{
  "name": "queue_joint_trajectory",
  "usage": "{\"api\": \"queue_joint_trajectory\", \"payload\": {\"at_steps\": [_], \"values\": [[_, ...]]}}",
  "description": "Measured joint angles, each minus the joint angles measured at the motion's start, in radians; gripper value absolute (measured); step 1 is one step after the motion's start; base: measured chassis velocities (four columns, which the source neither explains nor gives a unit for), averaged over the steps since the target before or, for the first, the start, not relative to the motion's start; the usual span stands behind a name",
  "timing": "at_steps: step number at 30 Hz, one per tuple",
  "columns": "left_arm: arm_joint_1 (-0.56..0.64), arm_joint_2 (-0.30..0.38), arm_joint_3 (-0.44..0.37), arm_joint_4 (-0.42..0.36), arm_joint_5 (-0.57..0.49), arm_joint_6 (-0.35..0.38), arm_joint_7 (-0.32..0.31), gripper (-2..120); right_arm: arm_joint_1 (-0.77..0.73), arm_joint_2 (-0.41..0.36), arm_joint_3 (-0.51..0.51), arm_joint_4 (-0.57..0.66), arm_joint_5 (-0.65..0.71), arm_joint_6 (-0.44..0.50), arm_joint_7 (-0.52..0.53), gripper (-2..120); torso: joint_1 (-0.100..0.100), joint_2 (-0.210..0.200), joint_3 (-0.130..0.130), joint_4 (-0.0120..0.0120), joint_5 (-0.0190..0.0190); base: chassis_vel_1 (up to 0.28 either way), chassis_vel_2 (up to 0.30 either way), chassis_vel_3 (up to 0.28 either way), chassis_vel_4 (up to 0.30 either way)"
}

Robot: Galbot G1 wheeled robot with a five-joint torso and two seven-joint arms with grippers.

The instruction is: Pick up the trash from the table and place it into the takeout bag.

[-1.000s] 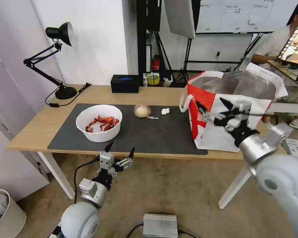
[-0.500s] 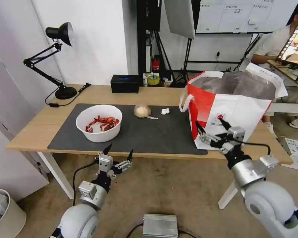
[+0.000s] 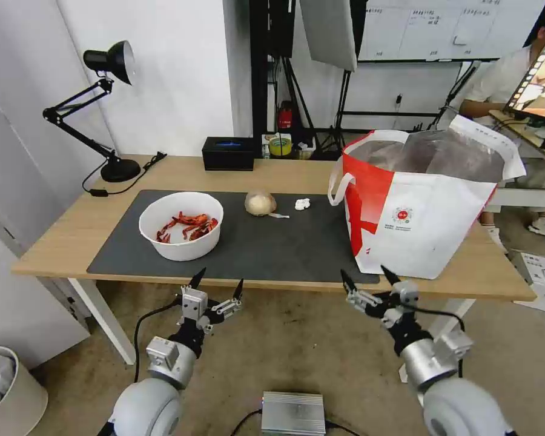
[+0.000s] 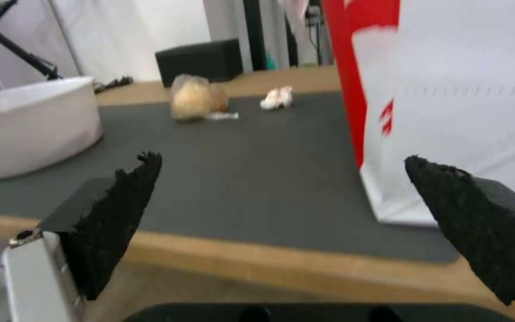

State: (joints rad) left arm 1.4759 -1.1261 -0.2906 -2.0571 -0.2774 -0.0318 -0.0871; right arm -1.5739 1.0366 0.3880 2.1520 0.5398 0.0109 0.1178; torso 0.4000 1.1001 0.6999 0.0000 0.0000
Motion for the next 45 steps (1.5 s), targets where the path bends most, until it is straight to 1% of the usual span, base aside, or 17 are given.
{"api": "queue_joint_trajectory", "payload": {"at_steps": [15, 30, 34, 37, 41, 45], "values": [[0.019, -0.019, -0.005, 0.025, 0.032, -0.019, 0.019, 100, -0.012, 0.006, -0.010, -0.011, -0.016, 0.005, 0.000, 100, 0.000, 0.000, 0.000, 0.0000, 0.0000, 0.000, 0.000, 0.000, 0.000], [0.020, -0.012, -0.015, 0.008, 0.031, -0.020, 0.019, 100, 0.032, 0.002, -0.032, 0.000, -0.010, -0.013, 0.008, 100, 0.000, 0.000, 0.000, 0.0000, 0.0000, 0.000, 0.000, 0.000, 0.000], [0.018, -0.004, -0.017, 0.008, 0.029, -0.020, 0.019, 100, 0.071, -0.007, -0.053, -0.001, 0.010, -0.031, 0.018, 100, 0.000, 0.000, 0.000, -0.0001, 0.0000, 0.000, 0.000, 0.000, 0.000], [0.014, 0.006, -0.027, 0.009, 0.023, -0.020, 0.015, 100, 0.144, -0.039, -0.075, -0.003, 0.050, -0.062, 0.030, 100, 0.000, 0.000, 0.000, 0.0002, 0.0000, 0.000, 0.000, 0.000, 0.000], [0.014, 0.007, -0.031, 0.008, 0.020, -0.020, 0.013, 100, 0.188, -0.059, -0.089, -0.004, 0.081, -0.083, 0.032, 100, 0.000, 0.000, 0.000, 0.0000, 0.0000, 0.000, 0.000, 0.000, 0.000], [0.000, 0.005, -0.028, 0.010, 0.016, -0.020, 0.006, 100, 0.267, -0.094, -0.124, -0.007, 0.161, -0.125, 0.029, 100, 0.000, 0.000, 0.000, 0.0000, 0.0000, 0.000, 0.000, 0.000, 0.000]]}}
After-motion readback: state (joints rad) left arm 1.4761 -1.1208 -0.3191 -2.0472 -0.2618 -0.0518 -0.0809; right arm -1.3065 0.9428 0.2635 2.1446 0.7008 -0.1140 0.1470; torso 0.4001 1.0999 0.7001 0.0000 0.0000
